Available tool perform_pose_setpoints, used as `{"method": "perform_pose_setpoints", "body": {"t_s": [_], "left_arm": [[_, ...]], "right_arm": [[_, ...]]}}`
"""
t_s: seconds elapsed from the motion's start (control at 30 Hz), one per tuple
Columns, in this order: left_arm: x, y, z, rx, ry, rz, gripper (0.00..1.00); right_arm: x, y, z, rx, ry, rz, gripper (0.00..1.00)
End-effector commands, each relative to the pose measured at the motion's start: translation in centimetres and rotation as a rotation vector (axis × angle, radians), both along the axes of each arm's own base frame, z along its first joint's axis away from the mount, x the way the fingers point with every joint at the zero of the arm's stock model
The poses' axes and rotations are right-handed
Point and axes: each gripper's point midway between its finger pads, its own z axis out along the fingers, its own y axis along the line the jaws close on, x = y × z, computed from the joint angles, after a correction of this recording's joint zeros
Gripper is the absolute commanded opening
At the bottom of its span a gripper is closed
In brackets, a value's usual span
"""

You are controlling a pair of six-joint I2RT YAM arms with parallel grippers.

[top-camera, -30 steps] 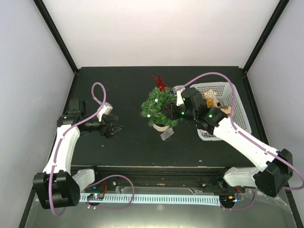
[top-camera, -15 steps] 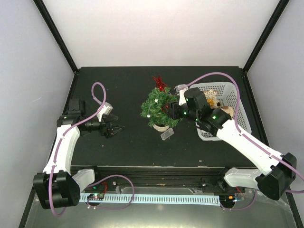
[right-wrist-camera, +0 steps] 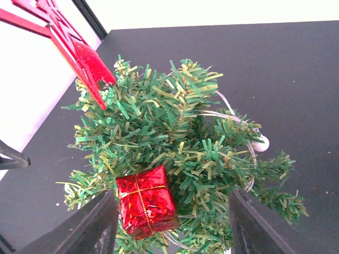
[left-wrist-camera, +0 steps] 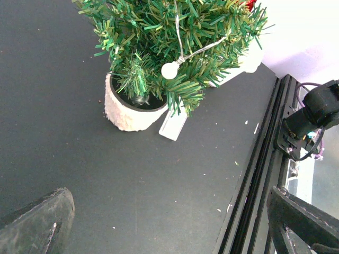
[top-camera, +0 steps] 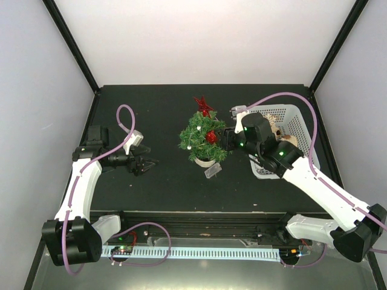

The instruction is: Decorate the small christmas tree

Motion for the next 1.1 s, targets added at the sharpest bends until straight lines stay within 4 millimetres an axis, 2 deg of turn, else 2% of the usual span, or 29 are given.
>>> {"method": "perform_pose_setpoints", "body": {"t_s": [0.0, 0.1, 0.33, 0.6, 0.73, 0.83, 1.07], "left_arm": [[0.1, -0.2, 1.4, -0.023, -0.037, -0.022, 0.99], [0.2, -0.1, 1.4, -0.024, -0.035, -0.021, 0.99], [0.2, -0.2, 1.3, -0.026, -0.027, -0.025, 0.99], [0.1, -0.2, 1.4, -0.025, -0.032, -0.026, 0.99], [0.1, -0.2, 1.4, -0.023, -0.036, -0.025, 0.99], [0.1, -0.2, 1.4, -0.023, -0.035, -0.025, 0.99], [0.2, -0.2, 1.4, -0.025, -0.031, -0.025, 0.99]], "right_arm": [[0.0, -0.6, 1.2, -0.002, -0.036, -0.02, 0.55], [-0.4, 0.1, 0.8, 0.007, -0.015, 0.019, 0.42], [-1.0, 1.3, -0.6, 0.017, 0.038, 0.083, 0.33], [-0.7, 2.3, -2.5, -0.002, 0.087, 0.108, 0.34], [-0.5, 2.3, -2.7, -0.013, 0.092, 0.099, 0.34], [-0.2, 1.5, -2.2, -0.025, 0.072, 0.059, 0.34], [0.1, -1.4, 0.4, -0.037, -0.017, -0.06, 0.44]]}}
